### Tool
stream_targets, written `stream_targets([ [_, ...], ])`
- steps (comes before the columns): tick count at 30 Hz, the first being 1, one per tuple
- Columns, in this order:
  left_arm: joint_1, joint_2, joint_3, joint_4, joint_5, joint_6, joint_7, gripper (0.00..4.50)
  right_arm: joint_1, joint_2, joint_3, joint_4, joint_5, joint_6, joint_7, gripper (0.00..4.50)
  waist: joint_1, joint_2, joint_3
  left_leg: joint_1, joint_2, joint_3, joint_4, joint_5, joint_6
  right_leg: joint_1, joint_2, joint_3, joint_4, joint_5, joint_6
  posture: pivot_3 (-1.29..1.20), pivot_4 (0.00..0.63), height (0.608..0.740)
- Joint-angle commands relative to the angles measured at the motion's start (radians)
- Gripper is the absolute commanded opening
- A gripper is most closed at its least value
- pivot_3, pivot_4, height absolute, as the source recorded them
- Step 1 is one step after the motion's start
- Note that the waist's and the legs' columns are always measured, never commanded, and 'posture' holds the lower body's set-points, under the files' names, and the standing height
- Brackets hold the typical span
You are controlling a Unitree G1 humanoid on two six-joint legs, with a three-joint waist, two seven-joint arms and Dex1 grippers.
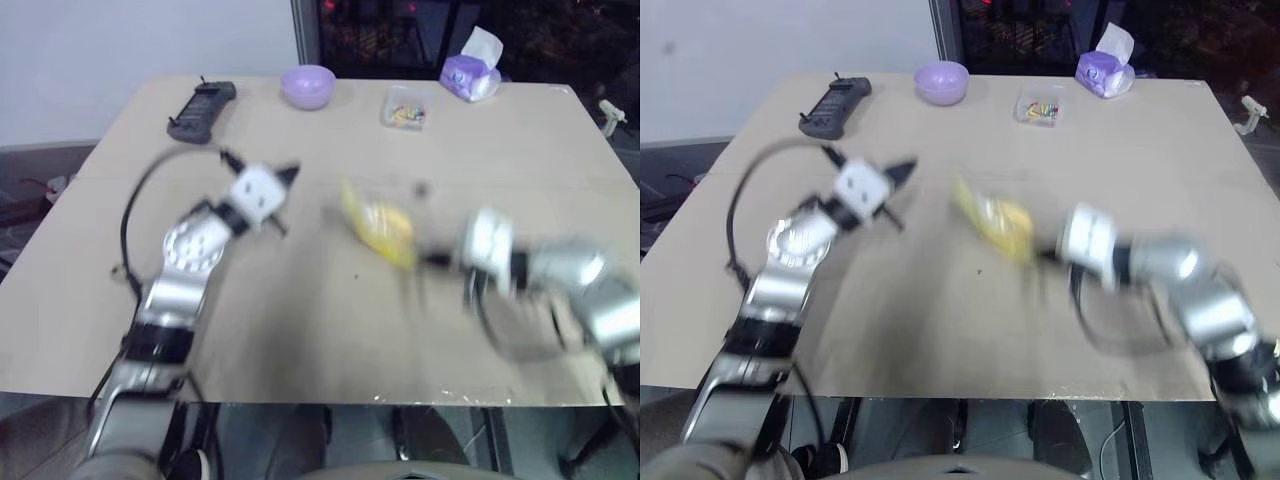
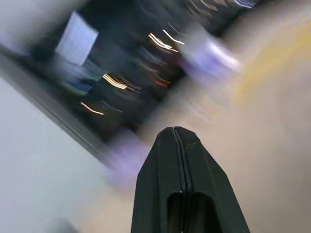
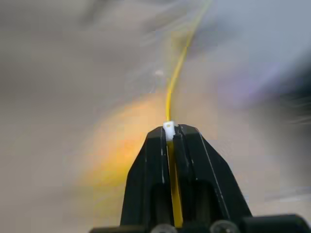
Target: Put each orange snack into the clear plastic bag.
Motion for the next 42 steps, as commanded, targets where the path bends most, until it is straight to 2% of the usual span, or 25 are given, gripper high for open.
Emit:
stream_targets([
  [1, -0.037, 0.006, 0.019, -0.143, -0.038, 0.033, -0.025, 0.0, -0.091, 0.009, -0.077, -0.097, 0.01, 0.014, -0.038, 0.04, -0.004, 0.002, 0.006, -0.011, -0.001, 0.0, 0.005, 0.001, -0.001, -0.013, 0.0, 0.003, 0.006, 0.001, 0.001, 0.0, 0.15, 0.74],
  [2, -0.039, 0.004, 0.02, -0.145, -0.035, 0.038, -0.026, 0.0, -0.107, 0.021, -0.076, -0.08, -0.003, 0.014, -0.054, 0.04, -0.006, 0.001, 0.007, -0.016, -0.003, 0.0, 0.015, 0.003, -0.004, -0.017, -0.002, 0.002, 0.01, 0.001, 0.002, 0.0, 0.15, 0.74],
  [3, -0.055, -0.004, 0.016, -0.14, -0.028, 0.039, -0.023, 0.0, -0.149, 0.039, -0.067, -0.03, -0.04, -0.011, -0.077, 0.04, -0.004, 0.0, 0.008, -0.013, -0.003, 0.001, 0.019, 0.003, -0.004, -0.013, 0.0, 0.002, 0.011, 0.004, 0.004, 0.0, 0.15, 0.74],
  [4, -0.077, -0.01, 0.012, -0.131, -0.017, 0.035, -0.019, 0.0, -0.196, 0.055, -0.058, 0.021, -0.076, -0.043, -0.098, 0.04, -0.001, -0.003, 0.013, -0.003, -0.002, 0.0, 0.017, 0.003, -0.003, -0.001, 0.001, 0.001, 0.007, 0.008, 0.004, 0.0, 0.15, 0.74],
  [6, -0.116, -0.017, 0.01, -0.11, 0.001, 0.023, -0.008, 0.0, -0.28, 0.086, -0.054, 0.102, -0.129, -0.099, -0.128, 0.04, 0.002, -0.005, 0.017, 0.033, -0.001, 0.0, 0.011, 0.001, -0.002, 0.034, 0.003, -0.001, -0.001, 0.004, 0.007, 0.0, 0.15, 0.74],
  [8, -0.135, -0.016, 0.016, -0.079, 0.021, 0.017, 0.014, 0.0, -0.32, 0.114, -0.067, 0.136, -0.126, -0.116, -0.133, 0.04, 0.005, -0.006, 0.017, 0.049, 0.001, -0.001, 0.0, 0.001, -0.002, 0.05, 0.003, -0.002, -0.012, 0.003, 0.004, 0.0, 0.15, 0.74],
  [12, -0.158, -0.025, 0.046, -0.037, 0.037, 0.046, 0.074, 0.0, -0.395, 0.151, -0.094, 0.247, -0.173, -0.191, -0.191, 0.04, 0.003, -0.006, 0.016, 0.042, 0.001, -0.002, 0.0, 0.003, -0.002, 0.042, 0.004, -0.001, -0.009, 0.008, 0.003, 0.0, 0.15, 0.74],
  [16, -0.176, -0.021, 0.063, -0.005, 0.038, 0.057, 0.094, 0.0, -0.512, 0.218, -0.155, 0.387, -0.189, -0.234, -0.299, 0.04, -0.006, -0.006, 0.016, 0.007, 0.0, 0.001, 0.004, 0.006, -0.008, 0.006, 0.003, 0.001, -0.005, 0.009, 0.003, 0.0, 0.15, 0.74],
  [21, -0.191, -0.034, 0.049, 0.019, 0.047, 0.041, 0.101, 0.0, -0.506, 0.175, -0.115, 0.37, -0.167, -0.13, -0.162, 0.04, 0.0, -0.006, 0.015, -0.002, -0.001, 0.001, 0.003, 0.006, -0.008, -0.003, 0.001, -0.001, -0.002, 0.009, 0.003, 0.0, 0.15, 0.74],
  [25, -0.186, -0.054, 0.037, 0.032, 0.052, 0.027, 0.107, 0.0, -0.451, 0.102, -0.121, 0.185, 0.021, 0.046, 0.05, 0.04, 0.008, -0.006, 0.016, -0.004, -0.002, 0.0, 0.005, 0.006, -0.008, -0.004, 0.0, -0.002, -0.005, 0.009, 0.003, 0.0, 0.15, 0.74],
  [27, -0.184, -0.063, 0.035, 0.033, 0.051, 0.025, 0.107, 0.0, -0.465, 0.107, -0.147, 0.155, 0.086, 0.146, 0.057, 0.04, 0.002, -0.005, 0.016, -0.004, -0.002, 0.0, 0.006, 0.006, -0.008, -0.004, 0.0, -0.001, -0.003, 0.009, 0.003, 0.0, 0.15, 0.74],
  [31, -0.182, -0.079, 0.029, 0.033, 0.053, 0.023, 0.103, 0.0, -0.484, 0.174, -0.207, 0.204, 0.22, 0.423, -0.02, 0.04, -0.001, -0.005, 0.016, -0.001, -0.001, 0.001, 0.009, 0.006, -0.008, -0.004, 0.001, 0.0, 0.006, 0.009, 0.003, 0.0, 0.15, 0.74],
  [34, -0.177, -0.076, 0.031, 0.035, 0.056, 0.016, 0.1, 0.0, -0.574, 0.29, -0.352, 0.277, 0.303, 0.508, -0.176, 0.04, -0.002, -0.005, 0.016, 0.0, -0.001, 0.0, 0.01, 0.005, -0.006, -0.004, 0.003, 0.0, 0.009, 0.009, 0.002, 0.0, 0.15, 0.74],
  [36, -0.176, -0.074, 0.034, 0.038, 0.056, 0.015, 0.102, 0.0, -0.643, 0.322, -0.415, 0.402, 0.282, 0.568, -0.305, 0.04, -0.002, -0.005, 0.016, 0.001, -0.001, 0.0, 0.011, 0.005, -0.006, -0.004, 0.003, 0.001, 0.011, 0.01, 0.002, 0.0, 0.15, 0.74],
  [37, -0.175, -0.075, 0.035, 0.038, 0.056, 0.016, 0.104, 0.0, -0.664, 0.315, -0.415, 0.488, 0.243, 0.617, -0.362, 0.04, 0.0, -0.005, 0.016, 0.001, -0.001, 0.0, 0.012, 0.005, -0.006, -0.004, 0.003, 0.001, 0.011, 0.01, 0.002, 0.0, 0.15, 0.74],
  [39, -0.173, -0.077, 0.033, 0.037, 0.057, 0.015, 0.104, 0.0, -0.634, 0.245, -0.3, 0.542, 0.17, 0.692, -0.361, 0.04, 0.012, -0.006, 0.015, 0.001, -0.001, 0.0, 0.013, 0.006, -0.007, -0.003, 0.003, 0.0, 0.01, 0.01, 0.002, 0.0, 0.15, 0.74],
  [41, -0.17, -0.079, 0.03, 0.034, 0.056, 0.013, 0.103, 0.0, -0.564, 0.183, -0.193, 0.443, 0.187, 0.716, -0.262, 0.04, 0.03, -0.007, 0.014, 0.0, -0.001, -0.002, 0.013, 0.006, -0.007, -0.001, 0.002, -0.002, 0.007, 0.01, 0.002, 0.0, 0.15, 0.74],
  [42, -0.168, -0.078, 0.031, 0.033, 0.056, 0.013, 0.103, 0.0, -0.54, 0.177, -0.191, 0.367, 0.242, 0.732, -0.216, 0.04, 0.03, -0.007, 0.014, -0.002, -0.001, -0.002, 0.013, 0.006, -0.007, -0.002, 0.002, -0.002, 0.006, 0.01, 0.002, 0.0, 0.15, 0.74],
])
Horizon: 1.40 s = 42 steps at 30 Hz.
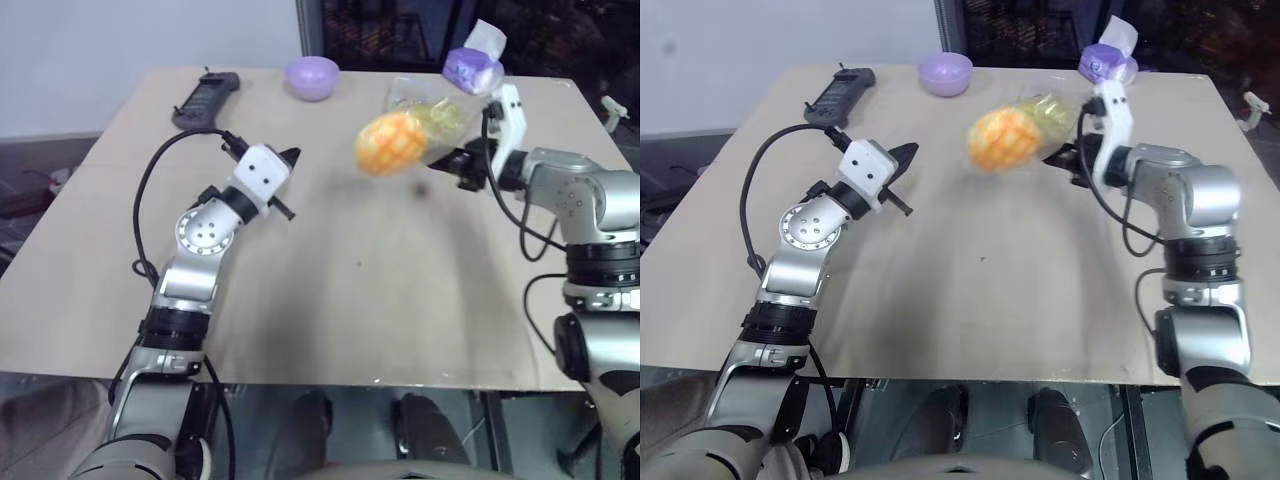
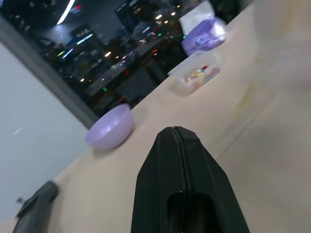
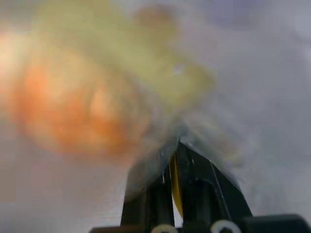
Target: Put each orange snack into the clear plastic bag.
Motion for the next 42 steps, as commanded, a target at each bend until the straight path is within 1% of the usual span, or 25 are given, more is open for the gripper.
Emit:
stream_targets([
  [1, -0.003, 0.003, 0.005, -0.022, 0.004, -0.016, 0.004, 0.0, 0.075, -0.012, 0.066, -0.18, 0.1, 0.063, 0.13, 0.04, -0.005, 0.001, 0.001, -0.003, 0.0, 0.001, 0.0, 0.0, 0.0, -0.003, 0.0, 0.001, 0.0, 0.0, 0.0, 0.0, 0.15, 0.74],
  [2, -0.001, 0.003, 0.006, -0.023, 0.004, -0.015, 0.004, 0.0, 0.08, -0.011, 0.057, -0.211, 0.122, 0.066, 0.146, 0.04, -0.011, 0.003, 0.002, -0.006, 0.0, 0.002, 0.001, 0.001, -0.001, -0.006, 0.0, 0.002, 0.0, 0.0, 0.0, 0.0, 0.15, 0.74],
  [4, 0.003, 0.003, 0.008, -0.027, 0.004, -0.013, 0.004, 0.0, 0.079, -0.002, 0.038, -0.229, 0.142, 0.074, 0.143, 0.04, -0.031, 0.004, 0.003, -0.006, 0.0, 0.005, 0.001, 0.001, -0.001, -0.008, -0.001, 0.005, 0.002, 0.0, 0.0, 0.0, 0.15, 0.74],
  [6, 0.009, 0.004, 0.007, -0.031, 0.004, -0.012, 0.0, 0.0, 0.086, 0.0, 0.05, -0.226, 0.097, -0.017, 0.124, 0.04, -0.038, 0.004, 0.002, -0.004, 0.0, 0.005, 0.001, 0.0, 0.0, -0.007, 0.0, 0.005, 0.003, 0.0, 0.0, 0.0, 0.15, 0.74],
  [7, 0.01, 0.006, 0.006, -0.031, 0.003, -0.012, -0.003, 0.0, 0.088, 0.002, 0.056, -0.226, 0.078, -0.064, 0.123, 0.04, -0.037, 0.004, 0.002, -0.002, 0.001, 0.004, 0.001, -0.002, 0.003, -0.005, 0.0, 0.004, 0.003, 0.0, 0.0, 0.0, 0.15, 0.74],
  [9, 0.007, 0.01, 0.005, -0.027, 0.005, -0.015, -0.005, 0.0, 0.103, 0.001, 0.059, -0.245, 0.063, -0.16, 0.156, 0.04, -0.033, 0.004, 0.002, 0.0, 0.001, 0.002, 0.002, -0.002, 0.003, -0.002, 0.001, 0.002, 0.003, 0.0, 0.0, 0.0, 0.15, 0.74],
  [12, 0.003, 0.011, 0.003, -0.024, 0.007, -0.018, -0.006, 0.0, 0.134, -0.006, 0.06, -0.289, 0.055, -0.279, 0.209, 0.04, -0.031, 0.004, 0.002, 0.0, 0.001, 0.002, 0.003, -0.002, 0.003, -0.002, 0.001, 0.002, 0.004, 0.0, 0.0, 0.0, 0.15, 0.74],
  [18, 0.007, 0.009, -0.022, -0.023, 0.013, -0.051, -0.031, 0.0, 0.191, -0.019, 0.108, -0.313, -0.001, -0.388, 0.25, 0.04, -0.028, 0.004, 0.002, -0.002, 0.0, 0.002, 0.004, -0.002, 0.003, -0.003, 0.001, 0.002, 0.003, 0.0, 0.0, 0.0, 0.15, 0.74],
  [23, 0.008, 0.008, -0.027, -0.019, 0.016, -0.064, -0.034, 0.0, 0.263, -0.059, 0.199, -0.397, -0.09, -0.573, 0.336, 0.04, -0.03, 0.004, 0.002, -0.002, 0.0, 0.001, 0.004, -0.002, 0.003, -0.003, 0.001, 0.002, 0.003, 0.0, 0.0, 0.0, 0.15, 0.74],
  [26, 0.007, 0.007, -0.026, -0.018, 0.017, -0.066, -0.038, 0.0, 0.283, -0.093, 0.24, -0.364, -0.183, -0.686, 0.353, 0.04, -0.029, 0.004, 0.002, -0.002, 0.0, 0.001, 0.004, -0.002, 0.003, -0.002, 0.001, 0.002, 0.003, 0.0, 0.0, 0.0, 0.15, 0.74],
  [28, 0.013, 0.008, -0.025, -0.025, 0.008, -0.069, -0.051, 0.0, 0.28, -0.106, 0.255, -0.303, -0.255, -0.757, 0.33, 0.04, -0.029, 0.004, 0.002, -0.002, 0.0, 0.001, 0.005, -0.002, 0.003, -0.002, 0.001, 0.002, 0.003, 0.0, 0.0, 0.0, 0.15, 0.74],
  [33, 0.051, 0.018, -0.039, -0.062, -0.037, -0.063, -0.138, 0.0, 0.278, -0.111, 0.246, -0.231, -0.322, -0.839, 0.32, 0.04, -0.03, 0.004, 0.002, -0.001, 0.001, 0.002, 0.005, 0.0, 0.0, -0.002, 0.001, 0.002, 0.003, 0.0, 0.0, 0.0, 0.15, 0.74],
  [37, 0.103, 0.04, -0.049, -0.129, -0.13, -0.008, -0.272, 0.0, 0.274, -0.112, 0.23, -0.207, -0.335, -0.869, 0.321, 0.04, -0.029, 0.004, 0.002, -0.001, 0.001, 0.002, 0.005, 0.0, -0.001, -0.002, 0.001, 0.002, 0.003, 0.0, 0.0, 0.0, 0.15, 0.74],
  [42, 0.134, 0.078, -0.05, -0.169, -0.197, 0.055, -0.376, 0.0, 0.255, -0.099, 0.227, -0.173, -0.359, -0.888, 0.305, 0.04, -0.028, 0.004, 0.002, -0.001, 0.001, 0.001, 0.005, 0.0, 0.001, -0.002, 0.001, 0.002, 0.003, 0.0, 0.0, 0.0, 0.15, 0.74],
])
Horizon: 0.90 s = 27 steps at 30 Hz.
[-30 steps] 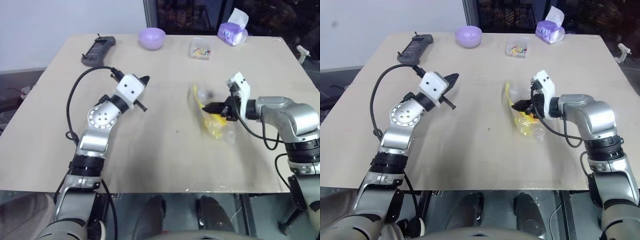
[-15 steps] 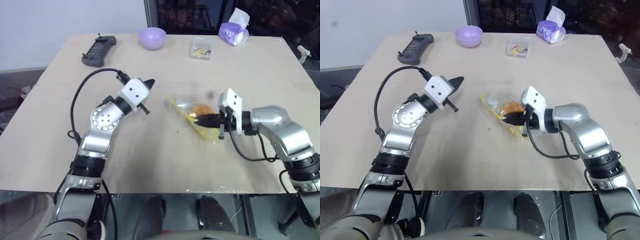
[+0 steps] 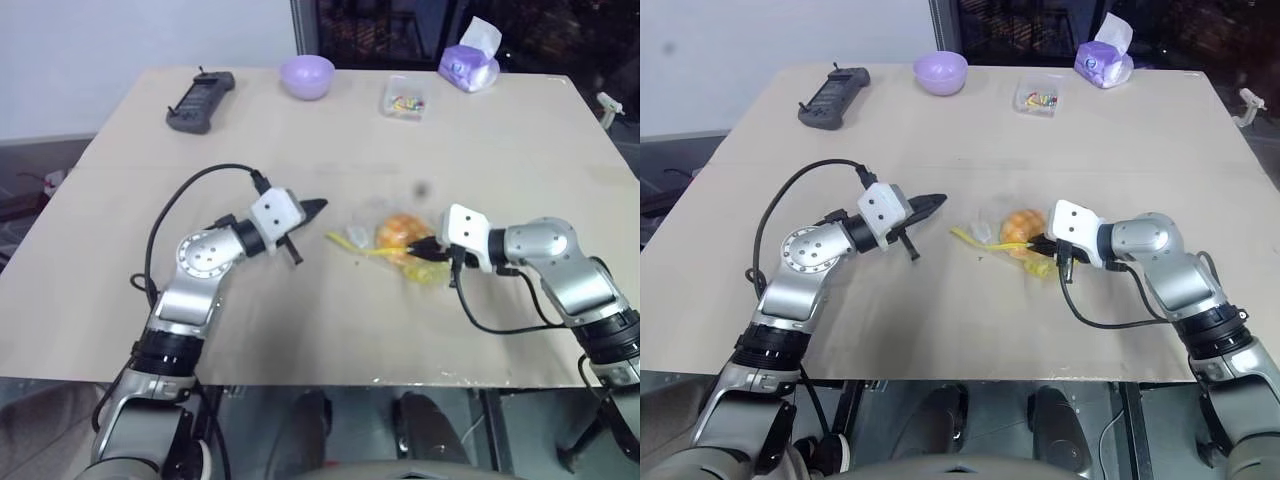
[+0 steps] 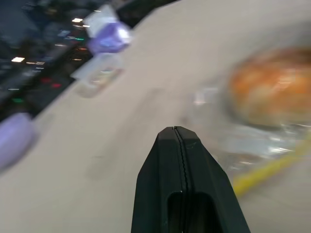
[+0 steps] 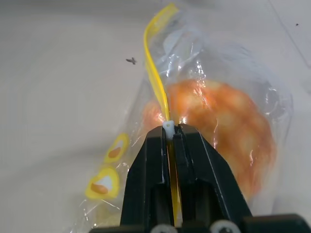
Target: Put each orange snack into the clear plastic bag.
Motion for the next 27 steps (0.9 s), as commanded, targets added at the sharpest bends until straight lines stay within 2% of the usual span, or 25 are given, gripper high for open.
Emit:
stream_targets([
  [1, 0.012, 0.034, 0.013, -0.06, -0.052, 0.03, -0.063, 0.0, -0.029, 0.003, -0.037, 0.004, -0.011, -0.026, -0.013, 0.04, -0.001, 0.0, 0.0, 0.0, 0.0, 0.0, 0.0, 0.0, 0.0, 0.0, 0.0, 0.0, 0.0, 0.0, 0.0, 0.0, 0.15, 0.74],
  [4, 0.013, 0.05, 0.014, -0.05, -0.045, 0.032, -0.074, 0.0, -0.034, 0.006, -0.039, 0.009, -0.012, -0.031, -0.01, 0.04, -0.001, 0.0, 0.0, 0.0, 0.0, 0.0, 0.0, 0.0, 0.0, 0.0, 0.0, 0.0, 0.0, 0.0, 0.0, 0.0, 0.15, 0.74],
  [5, 0.01, 0.05, 0.017, -0.038, -0.036, 0.031, -0.067, 0.57, -0.035, 0.005, -0.041, 0.001, -0.009, -0.028, -0.007, 0.0, -0.001, 0.0, 0.0, 0.0, 0.0, 0.0, 0.0, 0.0, 0.001, 0.0, 0.0, 0.0, 0.0, 0.0, 0.0, 0.0, 0.15, 0.74],
  [6, 0.007, 0.049, 0.019, -0.024, -0.03, 0.028, -0.06, 0.86, -0.036, 0.004, -0.044, -0.007, -0.005, -0.025, -0.005, 0.0, -0.001, 0.0, 0.0, 0.0, 0.0, 0.0, 0.0, -0.001, 0.001, 0.0, 0.0, 0.0, 0.0, 0.0, 0.0, 0.0, 0.15, 0.74],
  [8, 0.008, 0.044, 0.027, 0.003, -0.04, 0.03, -0.061, 1.72, -0.045, 0.005, -0.054, -0.026, 0.009, -0.009, -0.001, 0.0, -0.001, 0.0, 0.0, 0.0, 0.0, 0.0, 0.0, -0.001, 0.001, 0.0, 0.0, 0.0, 0.0, 0.0, 0.0, 0.0, 0.15, 0.74],
  [11, 0.023, 0.031, 0.044, 0.018, -0.118, 0.069, -0.106, 1.72, -0.062, 0.004, -0.065, -0.043, 0.02, 0.007, -0.003, 0.0, -0.002, 0.0, 0.0, 0.0, 0.0, 0.0, 0.0, -0.001, 0.001, 0.0, 0.0, 0.0, 0.0, 0.0, 0.0, 0.0, 0.15, 0.74],
  [14, 0.035, 0.029, 0.046, 0.021, -0.152, 0.077, -0.141, 2.48, -0.069, 0.0, -0.066, -0.052, 0.012, 0.009, -0.005, 0.0, -0.001, 0.0, 0.0, 0.0, 0.0, 0.0, 0.0, -0.001, 0.001, 0.0, 0.0, 0.0, 0.0, 0.0, 0.0, 0.0, 0.15, 0.74],
  [17, 0.029, 0.024, 0.041, 0.045, -0.142, 0.059, -0.146, 3.8, -0.072, -0.001, -0.072, -0.068, 0.01, 0.019, -0.004, 0.0, 0.0, 0.0, 0.0, 0.0, 0.0, 0.0, 0.0, -0.001, 0.001, 0.0, 0.0, 0.0, 0.0, 0.0, 0.0, 0.0, 0.15, 0.74],
  [21, 0.004, 0.028, 0.02, 0.098, -0.101, -0.002, -0.164, 3.8, -0.08, 0.0, -0.076, -0.084, 0.011, 0.033, -0.004, 0.0, -0.001, 0.0, 0.0, 0.0, 0.0, 0.0, 0.0, -0.001, 0.002, 0.0, 0.0, 0.0, 0.0, 0.0, 0.0, 0.0, 0.15, 0.74],
  [27, -0.084, 0.056, -0.067, 0.281, 0.09, -0.358, -0.16, 3.8, -0.066, -0.009, -0.077, -0.128, 0.018, 0.047, 0.006, 0.0, 0.001, 0.0, 0.0, 0.0, 0.0, 0.0, 0.0, -0.001, 0.001, 0.0, 0.0, 0.0, 0.0, 0.0, 0.0, 0.0, 0.15, 0.74],
])
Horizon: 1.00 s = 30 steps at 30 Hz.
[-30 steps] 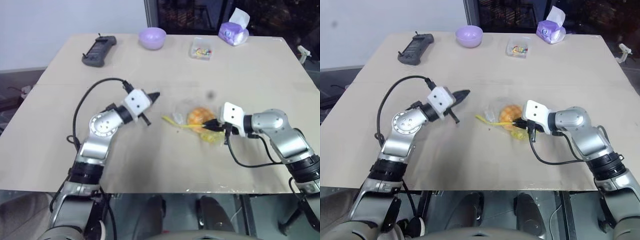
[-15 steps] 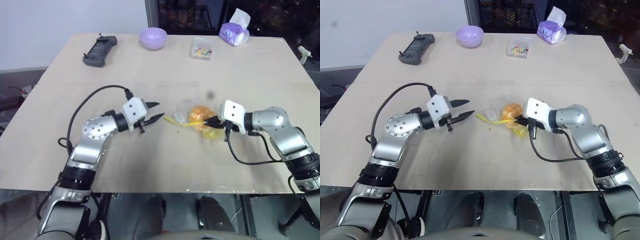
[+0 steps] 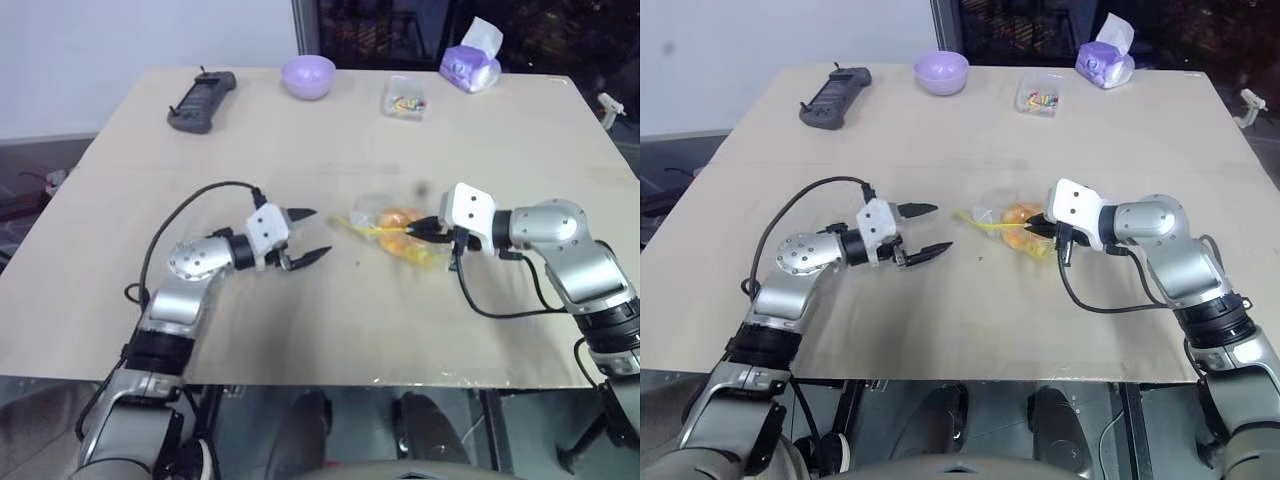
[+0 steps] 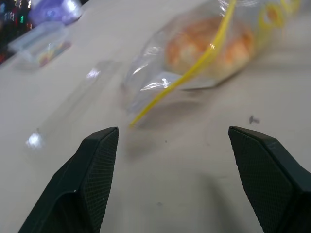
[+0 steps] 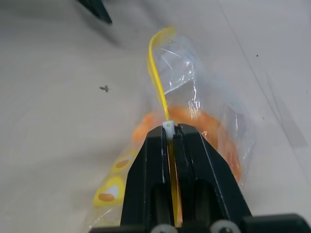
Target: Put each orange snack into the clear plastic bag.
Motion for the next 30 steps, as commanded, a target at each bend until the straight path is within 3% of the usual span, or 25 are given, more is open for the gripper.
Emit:
stream_targets([
  [1, -0.051, 0.003, -0.025, 0.063, 0.075, -0.182, 0.015, 3.8, -0.007, -0.016, -0.037, -0.06, 0.012, 0.001, 0.007, 0.0, 0.0, 0.0, 0.0, 0.0, 0.0, 0.0, 0.0, 0.0, 0.0, 0.0, 0.0, 0.0, 0.0, 0.0, 0.0, 0.0, 0.15, 0.74],
  [8, -0.101, -0.018, -0.049, 0.08, 0.111, -0.26, 0.034, 3.8, 0.002, -0.029, -0.036, -0.083, 0.021, -0.01, 0.03, 0.0, -0.002, 0.0, 0.0, 0.0, 0.0, 0.0, 0.0, -0.001, 0.001, 0.0, 0.0, 0.0, 0.0, 0.0, 0.0, 0.0, 0.15, 0.74],
  [30, -0.09, 0.008, -0.071, 0.05, 0.203, -0.254, 0.095, 3.8, 0.005, -0.033, -0.033, -0.097, 0.025, -0.009, 0.047, 0.0, -0.002, 0.0, 0.0, 0.0, 0.0, 0.0, 0.0, -0.001, 0.001, 0.0, 0.0, 0.0, 0.0, 0.0, 0.0, 0.0, 0.15, 0.74],
])
